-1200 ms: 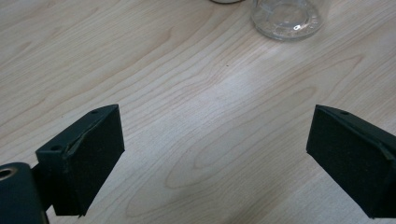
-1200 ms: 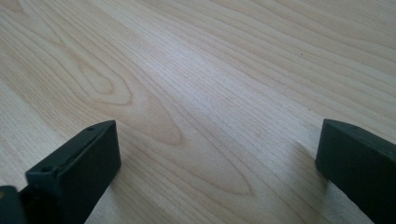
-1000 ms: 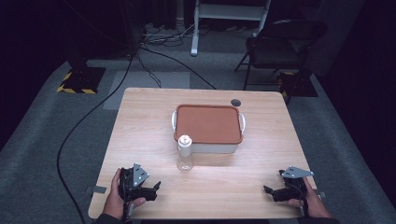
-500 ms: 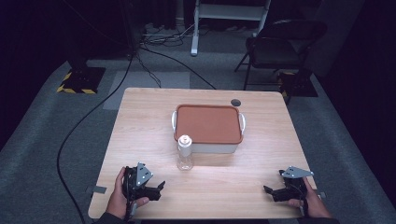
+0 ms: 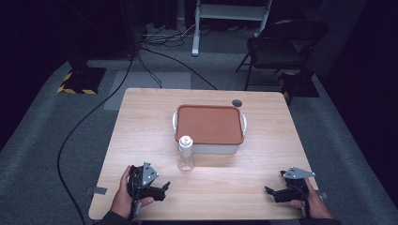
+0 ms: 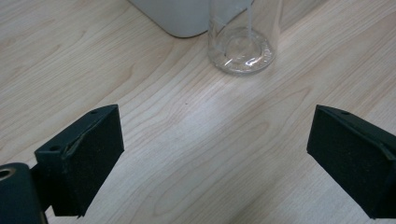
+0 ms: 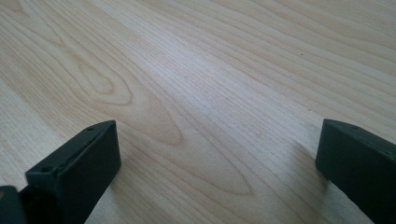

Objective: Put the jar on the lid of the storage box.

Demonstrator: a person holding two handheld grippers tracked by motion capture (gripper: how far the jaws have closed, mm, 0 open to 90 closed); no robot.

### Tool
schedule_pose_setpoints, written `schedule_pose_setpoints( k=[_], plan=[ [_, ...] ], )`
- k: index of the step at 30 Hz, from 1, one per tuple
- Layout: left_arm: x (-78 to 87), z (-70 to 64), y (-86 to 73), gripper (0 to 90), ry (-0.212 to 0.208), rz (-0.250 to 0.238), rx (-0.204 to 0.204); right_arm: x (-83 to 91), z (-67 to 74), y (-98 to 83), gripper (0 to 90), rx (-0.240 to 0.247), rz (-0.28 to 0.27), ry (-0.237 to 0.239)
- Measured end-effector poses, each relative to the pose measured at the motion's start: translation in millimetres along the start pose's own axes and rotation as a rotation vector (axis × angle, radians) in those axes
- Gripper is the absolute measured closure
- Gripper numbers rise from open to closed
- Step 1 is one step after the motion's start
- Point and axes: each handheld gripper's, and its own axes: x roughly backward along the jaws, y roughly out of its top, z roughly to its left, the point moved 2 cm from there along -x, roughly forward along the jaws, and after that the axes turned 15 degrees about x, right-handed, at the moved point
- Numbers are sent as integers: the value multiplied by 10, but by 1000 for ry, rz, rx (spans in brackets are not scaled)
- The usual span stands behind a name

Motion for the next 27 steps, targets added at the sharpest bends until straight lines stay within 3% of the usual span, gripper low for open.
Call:
schedule_pose_setpoints(
  k=[14, 27],
  plan=[
    [-87, -92, 188, 37, -59, -18, 4, 0, 0, 0, 0, 0, 0, 0],
    [-185, -156, 389, 37, -85, -37, 3, 0, 0, 0, 0, 0, 0, 0]
  ],
)
